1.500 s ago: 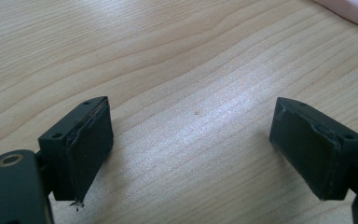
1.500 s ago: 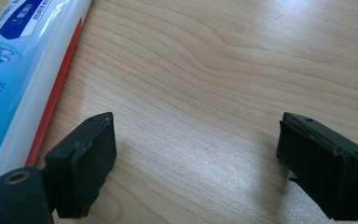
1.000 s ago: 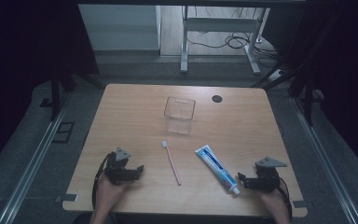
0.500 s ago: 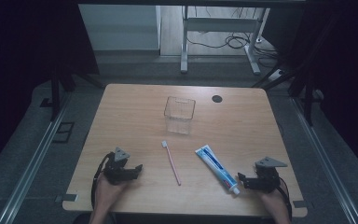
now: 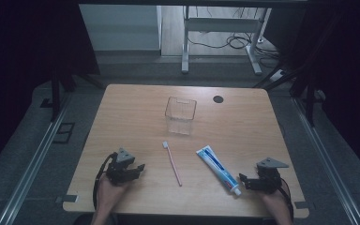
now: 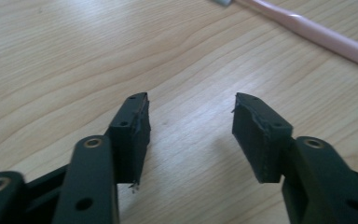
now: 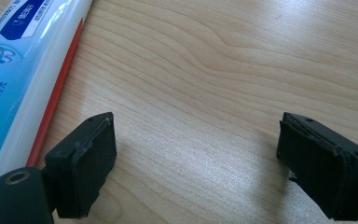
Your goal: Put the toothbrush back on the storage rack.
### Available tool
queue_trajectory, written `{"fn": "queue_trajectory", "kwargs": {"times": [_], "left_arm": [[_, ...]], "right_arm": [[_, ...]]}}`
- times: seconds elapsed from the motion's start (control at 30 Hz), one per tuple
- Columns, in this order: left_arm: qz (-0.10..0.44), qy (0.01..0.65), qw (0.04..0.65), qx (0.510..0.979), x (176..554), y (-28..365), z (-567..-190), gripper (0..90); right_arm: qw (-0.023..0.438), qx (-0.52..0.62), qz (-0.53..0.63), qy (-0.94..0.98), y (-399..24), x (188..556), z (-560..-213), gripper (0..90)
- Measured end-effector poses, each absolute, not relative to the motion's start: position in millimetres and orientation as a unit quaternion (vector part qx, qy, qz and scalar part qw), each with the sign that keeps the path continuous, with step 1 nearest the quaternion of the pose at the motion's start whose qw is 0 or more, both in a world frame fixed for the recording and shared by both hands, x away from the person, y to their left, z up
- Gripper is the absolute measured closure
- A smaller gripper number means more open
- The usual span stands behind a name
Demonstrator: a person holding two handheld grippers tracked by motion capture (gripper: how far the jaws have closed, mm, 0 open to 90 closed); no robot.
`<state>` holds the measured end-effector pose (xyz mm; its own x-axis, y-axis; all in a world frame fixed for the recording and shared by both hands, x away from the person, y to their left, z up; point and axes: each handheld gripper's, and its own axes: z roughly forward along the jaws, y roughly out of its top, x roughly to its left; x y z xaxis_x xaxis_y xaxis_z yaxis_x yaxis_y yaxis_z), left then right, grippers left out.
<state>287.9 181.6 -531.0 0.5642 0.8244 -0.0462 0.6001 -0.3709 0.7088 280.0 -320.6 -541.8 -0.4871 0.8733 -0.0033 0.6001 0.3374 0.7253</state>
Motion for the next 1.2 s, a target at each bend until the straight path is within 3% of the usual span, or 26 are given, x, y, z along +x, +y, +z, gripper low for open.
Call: {"fn": "queue_trajectory", "kwargs": {"times": [0.23,0.53,1.2], "left_arm": [[0.151,0.425,0.365,0.815,286,176,-525,69.2],[0.138,0.398,0.372,0.827,285,168,-520,87.2],[0.098,0.361,0.397,0.838,289,136,-515,89.5]], "right_arm": [[0.201,0.465,0.340,0.792,-321,280,-542,11.6],[0.201,0.466,0.339,0.792,-321,280,-542,11.6],[0.201,0.466,0.339,0.792,-321,280,-542,11.6]]}}
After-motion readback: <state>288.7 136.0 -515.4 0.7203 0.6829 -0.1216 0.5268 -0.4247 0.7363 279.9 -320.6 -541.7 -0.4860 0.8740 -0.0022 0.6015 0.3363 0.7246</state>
